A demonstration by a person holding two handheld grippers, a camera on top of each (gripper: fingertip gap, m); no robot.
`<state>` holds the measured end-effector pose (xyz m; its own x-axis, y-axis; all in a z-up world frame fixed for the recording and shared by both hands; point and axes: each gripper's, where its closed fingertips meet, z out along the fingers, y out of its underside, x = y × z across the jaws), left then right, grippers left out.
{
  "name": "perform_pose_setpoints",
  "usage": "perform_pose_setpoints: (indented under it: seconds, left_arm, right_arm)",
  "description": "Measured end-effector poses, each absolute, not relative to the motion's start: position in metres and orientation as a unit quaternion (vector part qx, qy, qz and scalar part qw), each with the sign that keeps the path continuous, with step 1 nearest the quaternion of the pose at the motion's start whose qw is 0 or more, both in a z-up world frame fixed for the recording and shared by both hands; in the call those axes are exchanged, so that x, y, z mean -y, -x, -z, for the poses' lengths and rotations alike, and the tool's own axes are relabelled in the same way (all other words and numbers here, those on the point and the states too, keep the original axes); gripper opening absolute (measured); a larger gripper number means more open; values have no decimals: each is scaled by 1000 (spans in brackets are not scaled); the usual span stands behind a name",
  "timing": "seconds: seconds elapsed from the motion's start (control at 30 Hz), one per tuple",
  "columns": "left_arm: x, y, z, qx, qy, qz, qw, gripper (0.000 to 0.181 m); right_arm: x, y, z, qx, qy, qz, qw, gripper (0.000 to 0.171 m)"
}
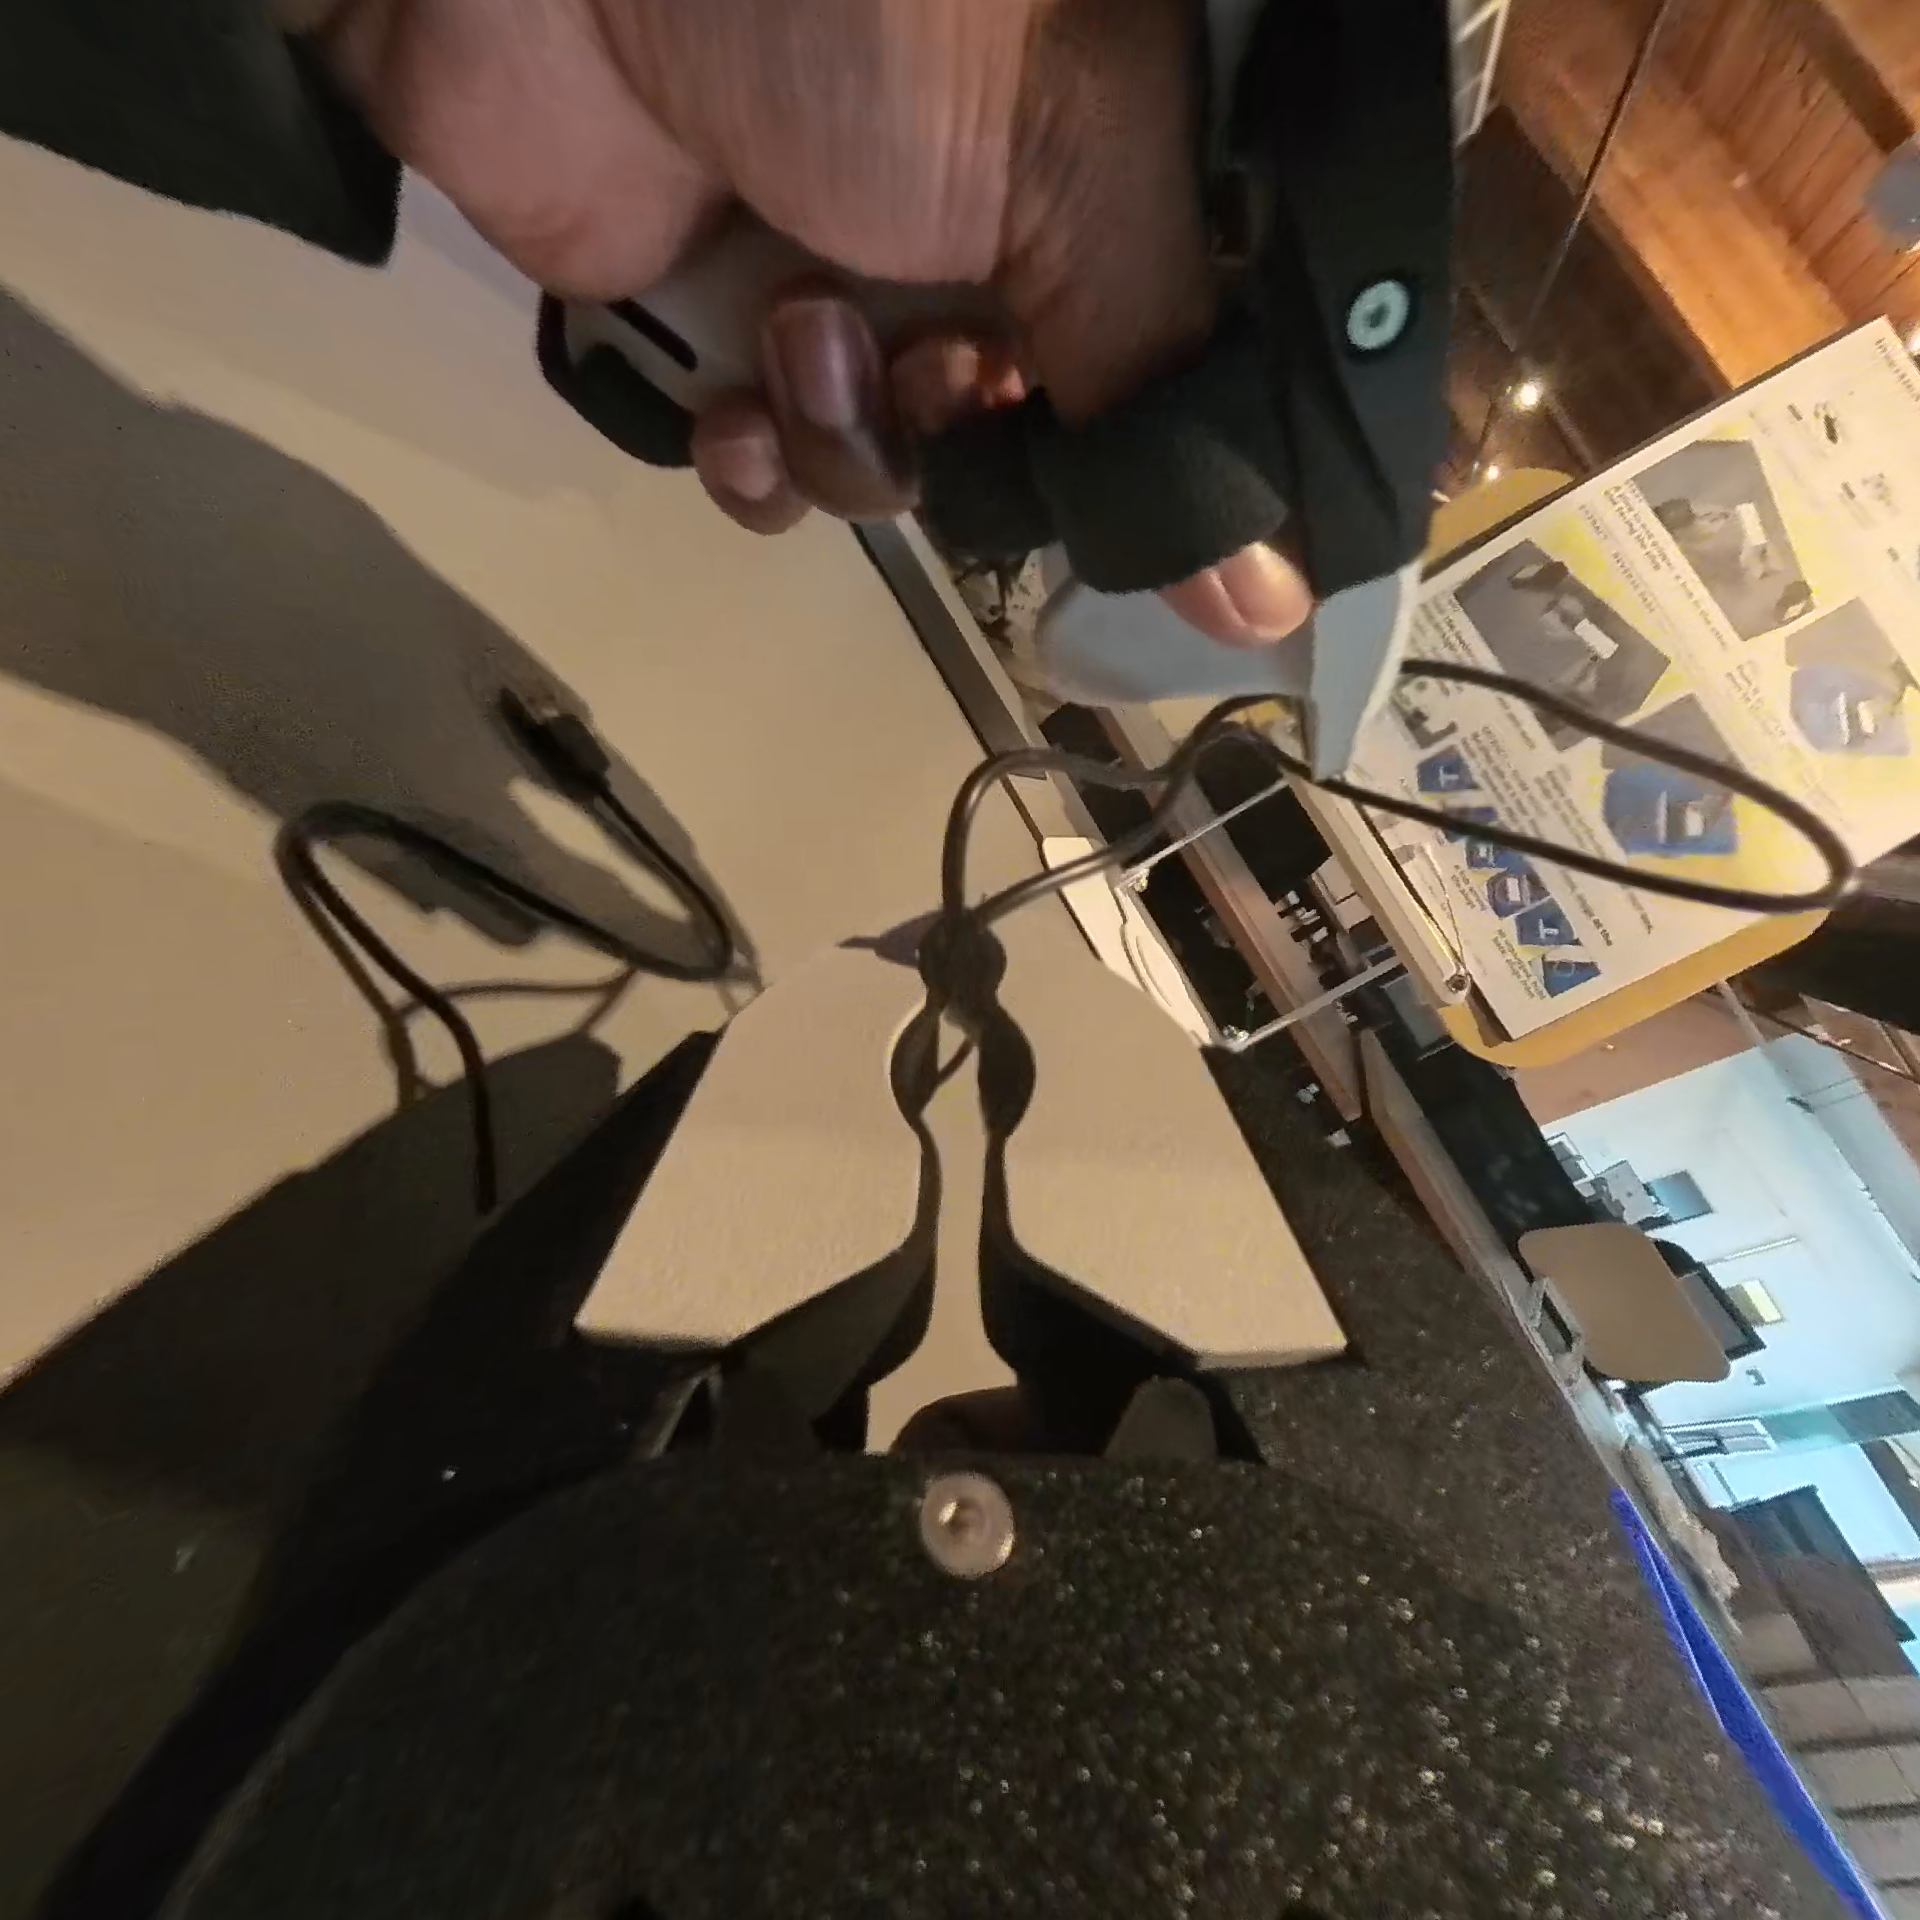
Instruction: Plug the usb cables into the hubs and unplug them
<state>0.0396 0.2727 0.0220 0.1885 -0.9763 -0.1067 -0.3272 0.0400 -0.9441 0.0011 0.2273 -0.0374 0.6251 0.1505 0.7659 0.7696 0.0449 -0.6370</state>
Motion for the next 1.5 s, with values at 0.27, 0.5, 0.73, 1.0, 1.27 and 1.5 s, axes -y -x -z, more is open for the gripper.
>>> perform_pose_setpoints:
  seconds: [0.27,0.5,0.73,1.0,1.27,1.5]
  left_arm:
    - [-285,-26,-12,-566,602,342,448,26]
    - [-309,-10,-6,-536,626,357,440,28]
    - [-319,-11,10,-534,647,331,432,26]
    - [-320,-16,25,-546,655,309,421,25]
    - [-323,-17,34,-548,663,301,412,25]
    - [-322,-19,41,-553,665,298,404,24]
  right_arm:
    - [-220,-25,30,359,651,268,612,1]
    - [-208,-57,19,400,630,335,575,0]
    - [-187,-112,-56,385,627,360,573,0]
    - [-147,-210,-215,291,579,449,615,0]
    - [-108,-298,-274,204,560,541,593,0]
    - [-113,-367,-184,146,628,535,546,0]
